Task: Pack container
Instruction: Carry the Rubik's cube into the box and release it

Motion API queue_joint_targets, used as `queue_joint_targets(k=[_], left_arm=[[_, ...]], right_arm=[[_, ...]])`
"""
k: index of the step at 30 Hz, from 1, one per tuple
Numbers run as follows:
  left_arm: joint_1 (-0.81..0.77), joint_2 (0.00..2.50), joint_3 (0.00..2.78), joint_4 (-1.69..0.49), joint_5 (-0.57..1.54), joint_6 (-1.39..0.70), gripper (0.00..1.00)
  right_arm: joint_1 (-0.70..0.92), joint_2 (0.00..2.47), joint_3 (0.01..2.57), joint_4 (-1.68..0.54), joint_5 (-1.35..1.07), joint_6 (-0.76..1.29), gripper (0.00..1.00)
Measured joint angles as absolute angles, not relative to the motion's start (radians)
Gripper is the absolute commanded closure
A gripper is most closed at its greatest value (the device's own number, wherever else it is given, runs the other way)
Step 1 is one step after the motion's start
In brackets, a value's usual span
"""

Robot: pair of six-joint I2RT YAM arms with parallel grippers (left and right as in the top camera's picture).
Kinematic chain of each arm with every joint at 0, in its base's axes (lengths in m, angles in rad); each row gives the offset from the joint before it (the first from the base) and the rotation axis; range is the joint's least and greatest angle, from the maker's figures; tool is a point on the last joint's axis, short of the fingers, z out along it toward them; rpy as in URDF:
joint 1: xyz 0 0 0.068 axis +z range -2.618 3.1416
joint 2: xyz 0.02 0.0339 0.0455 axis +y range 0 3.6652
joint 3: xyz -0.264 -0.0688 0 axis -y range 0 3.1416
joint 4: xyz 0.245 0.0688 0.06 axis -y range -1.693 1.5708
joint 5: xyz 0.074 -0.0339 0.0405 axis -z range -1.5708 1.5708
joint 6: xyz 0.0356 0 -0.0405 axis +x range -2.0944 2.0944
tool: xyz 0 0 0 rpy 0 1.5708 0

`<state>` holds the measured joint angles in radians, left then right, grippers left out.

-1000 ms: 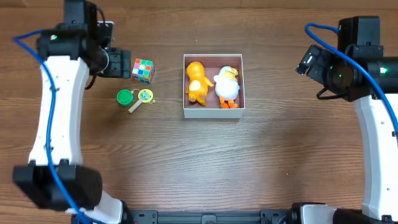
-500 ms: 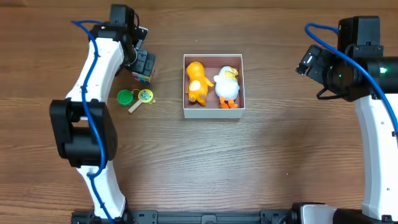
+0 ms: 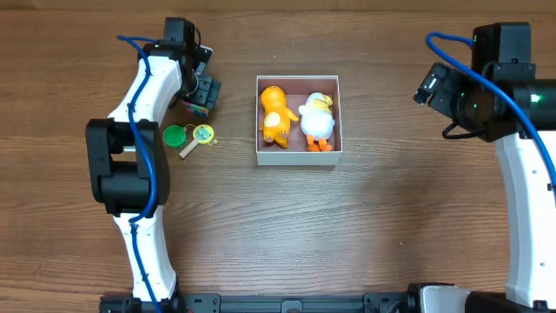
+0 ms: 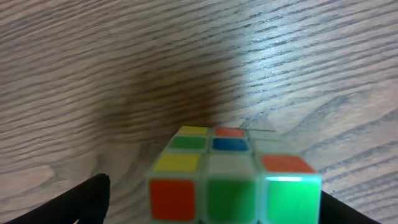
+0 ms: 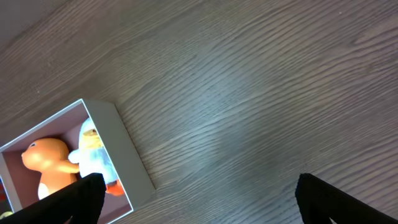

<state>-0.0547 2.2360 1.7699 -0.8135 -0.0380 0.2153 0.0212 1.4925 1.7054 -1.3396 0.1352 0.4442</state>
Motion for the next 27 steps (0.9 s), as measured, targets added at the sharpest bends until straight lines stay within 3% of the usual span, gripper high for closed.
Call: queue_joint_targets(k=[9, 20, 27], left_arm=[[-0.055, 2.246, 1.779, -0.840, -0.038, 0.217, 0.52], [-0.087, 2.212, 2.109, -1.199, -0.035, 0.077, 0.50], [-0.266, 2.039, 2.216, -1.337, 0.038, -0.081, 0.49]], right_arm=[[0.021, 1.493, 1.705, -1.340, 0.135, 0.444, 0.00], [0.021, 1.493, 1.705, -1.340, 0.135, 0.444, 0.00], [0.021, 1.493, 1.705, -1.340, 0.135, 0.444, 0.00]])
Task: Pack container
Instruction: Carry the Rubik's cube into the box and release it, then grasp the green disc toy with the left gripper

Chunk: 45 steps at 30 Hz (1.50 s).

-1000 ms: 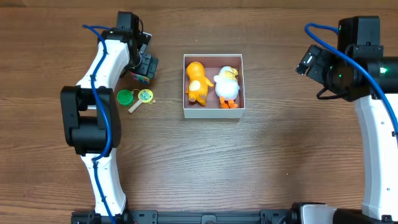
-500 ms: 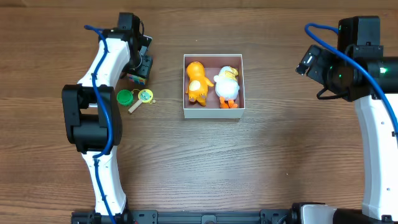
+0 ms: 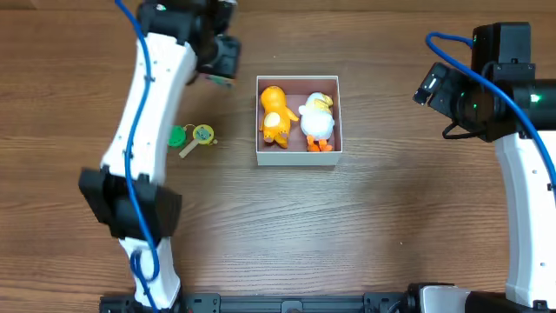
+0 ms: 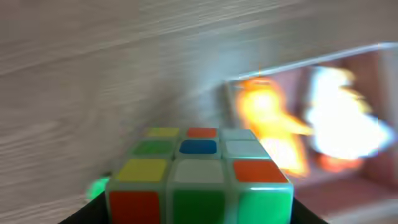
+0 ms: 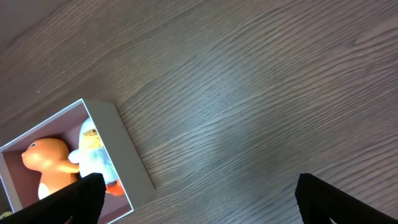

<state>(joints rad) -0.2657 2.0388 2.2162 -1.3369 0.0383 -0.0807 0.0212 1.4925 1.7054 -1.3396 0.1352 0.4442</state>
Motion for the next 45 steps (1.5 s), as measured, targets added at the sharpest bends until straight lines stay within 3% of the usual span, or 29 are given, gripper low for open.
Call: queue_joint_targets(k=[7, 11, 17, 21, 26, 27, 33, 38, 40, 43, 45], left_arm=[[-0.484, 2.025, 2.128, -1.347, 0.060, -0.317, 0.49], [-0.584, 2.054, 1.963, -1.190, 0.064, -0.415, 0.44], [-0.677, 2.117, 1.835, -1.042, 0.052, -0.508, 0.46], [-0.672, 2.151, 1.834, -1.040, 0.040, -0.533, 0.43], [-0.672, 2.159, 1.834, -1.097, 0.015, -0.554, 0.02], [-0.672, 2.159, 1.834, -1.111, 0.012, -0.553, 0.00], [-0.661, 2.157, 1.910, -1.285, -0.012, -0.552, 0.04], [-0.616, 2.094, 2.125, -1.519, -0.123, -0.533, 0.21], [-0.585, 2.026, 2.191, -1.602, -0.203, -0.520, 0.18], [-0.509, 1.891, 2.217, -1.685, -0.305, -0.503, 0.02], [-0.431, 1.829, 2.210, -1.686, -0.331, -0.490, 0.00]], right_arm=[[0.021, 1.493, 1.705, -1.339, 0.135, 0.444, 0.00], [0.021, 1.493, 1.705, -1.340, 0.135, 0.444, 0.00], [0.021, 1.493, 1.705, -1.340, 0.135, 0.443, 0.00], [0.022, 1.493, 1.705, -1.340, 0.135, 0.444, 0.00], [0.021, 1.493, 1.705, -1.340, 0.135, 0.444, 0.00], [0.021, 1.493, 1.705, -1.340, 0.135, 0.444, 0.00], [0.021, 1.493, 1.705, -1.340, 0.135, 0.445, 0.00], [0.021, 1.493, 1.705, -1.340, 0.135, 0.444, 0.00], [0.021, 1.493, 1.705, -1.340, 0.135, 0.444, 0.00], [0.021, 1.493, 1.705, -1.340, 0.135, 0.444, 0.00], [0.021, 1.493, 1.705, -1.339, 0.135, 0.444, 0.00]])
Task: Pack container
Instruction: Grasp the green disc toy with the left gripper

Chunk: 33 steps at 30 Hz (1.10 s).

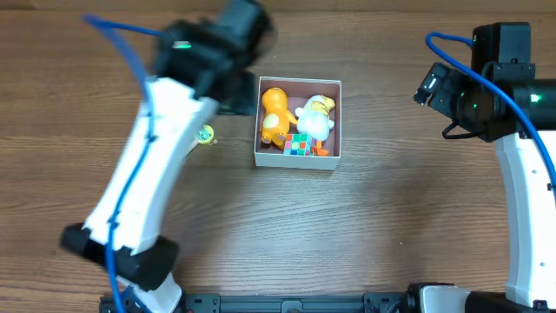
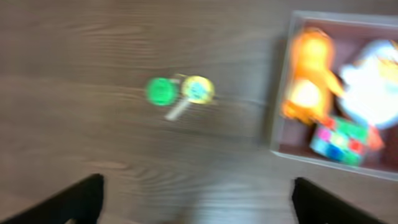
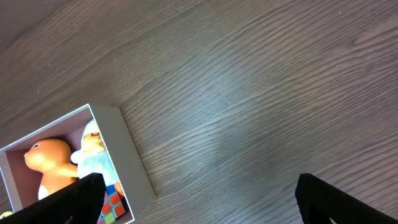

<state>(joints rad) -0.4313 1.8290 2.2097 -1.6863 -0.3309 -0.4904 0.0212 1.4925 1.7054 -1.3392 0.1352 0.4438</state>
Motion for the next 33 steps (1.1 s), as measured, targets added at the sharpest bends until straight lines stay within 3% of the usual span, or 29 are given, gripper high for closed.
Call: queue_joint_targets(k=[4, 8, 15, 22, 33], left_arm=[[-0.242, 1.801, 2.131, -1.672, -0.316, -0.433, 0.00], [-0.084, 1.813, 1.895, -1.518, -0.194, -0.310, 0.00], [0.062, 1.826, 1.554, -1.217, -0.086, -0.237, 0.01], [0.078, 1.829, 1.274, -0.885, -0.050, -0.221, 0.07], [0.078, 1.895, 1.228, -0.634, -0.026, -0.202, 0.07]], right_arm=[[0.021, 1.493, 1.705, -1.340, 0.135, 0.444, 0.00], [0.021, 1.493, 1.705, -1.340, 0.135, 0.444, 0.00], [0.021, 1.493, 1.705, -1.340, 0.135, 0.444, 0.00], [0.021, 1.493, 1.705, -1.340, 0.135, 0.444, 0.00], [0.021, 1.493, 1.705, -1.340, 0.135, 0.444, 0.00]])
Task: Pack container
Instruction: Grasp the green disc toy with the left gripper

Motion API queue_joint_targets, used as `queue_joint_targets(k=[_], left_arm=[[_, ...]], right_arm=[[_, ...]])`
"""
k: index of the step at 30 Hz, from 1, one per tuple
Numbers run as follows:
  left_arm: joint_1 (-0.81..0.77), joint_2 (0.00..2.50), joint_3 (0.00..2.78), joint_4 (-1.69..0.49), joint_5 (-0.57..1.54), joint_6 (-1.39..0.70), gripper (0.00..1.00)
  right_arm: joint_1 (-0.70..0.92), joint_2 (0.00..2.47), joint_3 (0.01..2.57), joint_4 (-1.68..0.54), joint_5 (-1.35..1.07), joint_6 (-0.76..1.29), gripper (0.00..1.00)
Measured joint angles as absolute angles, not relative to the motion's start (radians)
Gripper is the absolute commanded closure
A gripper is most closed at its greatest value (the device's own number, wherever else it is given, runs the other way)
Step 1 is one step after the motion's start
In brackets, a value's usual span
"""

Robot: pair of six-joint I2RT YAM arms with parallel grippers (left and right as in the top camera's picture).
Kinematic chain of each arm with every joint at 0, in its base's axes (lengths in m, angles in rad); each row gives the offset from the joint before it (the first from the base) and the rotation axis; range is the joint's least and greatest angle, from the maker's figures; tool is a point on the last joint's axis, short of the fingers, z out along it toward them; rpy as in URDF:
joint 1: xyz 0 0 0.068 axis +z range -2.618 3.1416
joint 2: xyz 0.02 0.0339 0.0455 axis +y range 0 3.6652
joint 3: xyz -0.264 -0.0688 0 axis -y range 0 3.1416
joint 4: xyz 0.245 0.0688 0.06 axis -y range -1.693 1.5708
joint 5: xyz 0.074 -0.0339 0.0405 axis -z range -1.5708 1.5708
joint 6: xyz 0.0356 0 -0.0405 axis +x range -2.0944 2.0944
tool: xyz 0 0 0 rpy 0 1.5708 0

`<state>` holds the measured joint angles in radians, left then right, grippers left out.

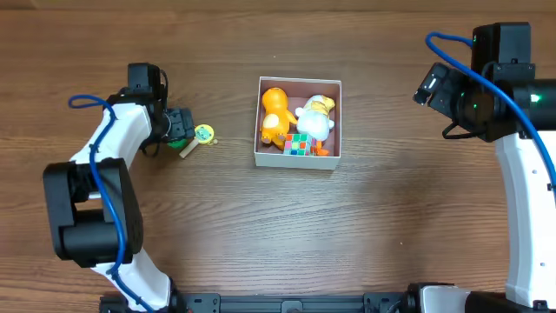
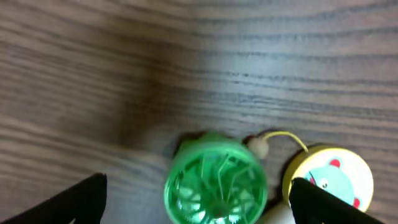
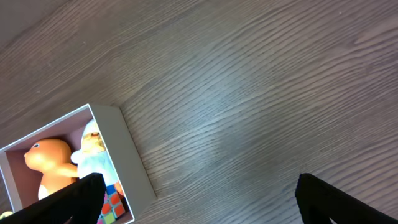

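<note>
The white box [image 1: 257, 130] holds an orange toy [image 1: 275, 111], a white duck [image 1: 317, 117] and a colour cube [image 1: 298, 143] at its front. Left of it on the table lie a green disc [image 2: 216, 182] and a yellow disc [image 2: 330, 179] with a cartoon face, joined by a cord. My left gripper [image 2: 198, 186] is open and low, its fingers on either side of the green disc; overhead it sits at the disc [image 1: 176, 126]. My right gripper [image 3: 199, 186] is open over bare wood, right of the box [image 3: 121, 149].
A pale stick [image 1: 188, 149] lies beside the discs. The right arm [image 1: 486, 78] stands at the far right of the wooden table [image 1: 365, 226].
My left gripper was open and high over the table beside the box; now it is down at the green disc, left of the box. The cube stays in the box. The right arm is unmoved.
My left gripper was shut on the colour cube on the table left of the box. Then it held the cube near the box's far left corner. Later the cube lay in the box with the gripper open above. Now the gripper straddles the green disc.
</note>
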<state>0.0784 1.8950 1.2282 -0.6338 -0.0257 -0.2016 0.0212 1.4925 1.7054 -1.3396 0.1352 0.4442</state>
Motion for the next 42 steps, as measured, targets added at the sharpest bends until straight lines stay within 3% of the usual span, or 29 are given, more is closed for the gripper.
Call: queue_joint_targets(k=[18, 22, 30, 33, 42], left_arm=[[0.079, 1.965, 1.238, -0.627, -0.012, -0.179, 0.30], [0.079, 1.973, 1.262, -0.694, -0.003, -0.181, 0.41], [0.079, 2.008, 1.337, -0.805, 0.023, -0.180, 0.42], [0.079, 2.011, 1.354, -0.804, 0.023, -0.180, 0.32], [0.079, 2.011, 1.357, -0.783, -0.001, -0.175, 0.30]], right_arm=[[0.021, 1.493, 1.705, -1.340, 0.135, 0.444, 0.00], [0.021, 1.493, 1.705, -1.340, 0.135, 0.444, 0.00], [0.021, 1.493, 1.705, -1.340, 0.135, 0.444, 0.00], [0.021, 1.493, 1.705, -1.340, 0.135, 0.444, 0.00], [0.021, 1.493, 1.705, -1.340, 0.135, 0.444, 0.00]])
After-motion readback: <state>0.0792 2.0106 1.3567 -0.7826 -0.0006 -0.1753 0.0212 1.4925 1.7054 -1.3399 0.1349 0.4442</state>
